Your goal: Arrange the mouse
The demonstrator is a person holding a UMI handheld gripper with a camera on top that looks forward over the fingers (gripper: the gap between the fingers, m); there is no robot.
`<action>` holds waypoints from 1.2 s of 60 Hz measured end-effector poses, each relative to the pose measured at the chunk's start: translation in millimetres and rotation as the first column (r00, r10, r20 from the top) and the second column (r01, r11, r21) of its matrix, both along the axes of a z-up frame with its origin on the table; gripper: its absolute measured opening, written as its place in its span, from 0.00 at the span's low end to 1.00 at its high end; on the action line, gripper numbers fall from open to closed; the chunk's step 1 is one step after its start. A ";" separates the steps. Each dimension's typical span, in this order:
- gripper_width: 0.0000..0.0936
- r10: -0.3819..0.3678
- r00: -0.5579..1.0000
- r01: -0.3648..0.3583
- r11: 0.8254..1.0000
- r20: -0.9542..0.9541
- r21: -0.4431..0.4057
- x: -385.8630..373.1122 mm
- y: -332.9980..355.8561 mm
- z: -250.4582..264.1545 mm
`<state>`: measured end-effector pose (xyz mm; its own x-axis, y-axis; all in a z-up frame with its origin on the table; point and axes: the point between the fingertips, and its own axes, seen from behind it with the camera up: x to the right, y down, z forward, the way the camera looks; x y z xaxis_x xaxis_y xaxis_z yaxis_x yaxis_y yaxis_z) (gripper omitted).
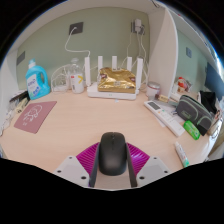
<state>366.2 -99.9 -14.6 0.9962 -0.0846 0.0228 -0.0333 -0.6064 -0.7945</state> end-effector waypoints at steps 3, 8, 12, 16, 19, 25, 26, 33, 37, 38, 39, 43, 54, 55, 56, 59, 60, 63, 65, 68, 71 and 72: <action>0.47 0.006 1.000 -0.005 1.000 0.013 -0.004 1.2 -0.6 1.1; 0.42 0.002 1.000 -0.002 1.000 0.028 -0.025 1.4 -1.0 0.7; 0.39 -0.021 0.999 0.022 0.999 0.027 -0.050 1.4 -2.1 1.9; 0.38 -0.055 0.998 0.057 0.997 0.038 -0.047 4.4 -0.9 15.4; 0.39 -0.087 0.995 0.088 0.996 0.055 -0.016 7.3 2.1 37.5; 0.38 -0.130 0.990 0.125 0.989 0.059 0.081 0.2 15.6 102.6; 0.38 -0.130 0.990 0.124 0.987 0.057 0.099 -4.0 18.9 115.2; 0.38 -0.124 0.991 0.107 0.961 0.050 0.256 -46.3 45.4 217.4; 0.39 -0.099 0.994 0.081 0.938 0.037 0.336 -86.8 59.4 268.5; 0.39 -0.087 0.996 0.070 0.934 0.033 0.350 -98.8 63.4 277.8; 0.39 -0.075 0.997 0.058 0.929 0.031 0.366 -112.5 67.1 285.6; 0.39 -0.015 0.999 -0.001 0.921 0.036 0.390 -160.1 85.4 303.5; 0.38 0.134 0.991 -0.129 0.958 -0.001 0.257 -291.8 131.5 211.0; 0.38 0.144 0.990 -0.139 0.962 -0.005 0.234 -300.9 134.8 196.6; 0.38 0.153 0.988 -0.147 0.966 -0.009 0.214 -309.0 138.0 182.7; 0.38 0.166 0.986 -0.162 0.975 -0.018 0.150 -329.4 145.5 141.0; 0.38 0.171 0.985 -0.166 0.977 -0.021 0.135 -336.3 148.1 125.0; 0.38 0.170 0.985 -0.166 0.983 -0.034 0.083 -348.7 152.6 93.3; 0.38 0.169 0.985 -0.167 0.984 -0.033 0.054 -354.4 154.5 74.3; 0.39 0.162 0.986 -0.162 0.987 -0.029 0.020 -359.1 157.6 48.9; 0.39 0.164 0.986 -0.164 0.986 -0.030 -0.007 -367.8 158.1 28.6; 0.41 0.166 0.986 -0.167 0.986 -0.030 -0.015 -369.8 158.3 23.3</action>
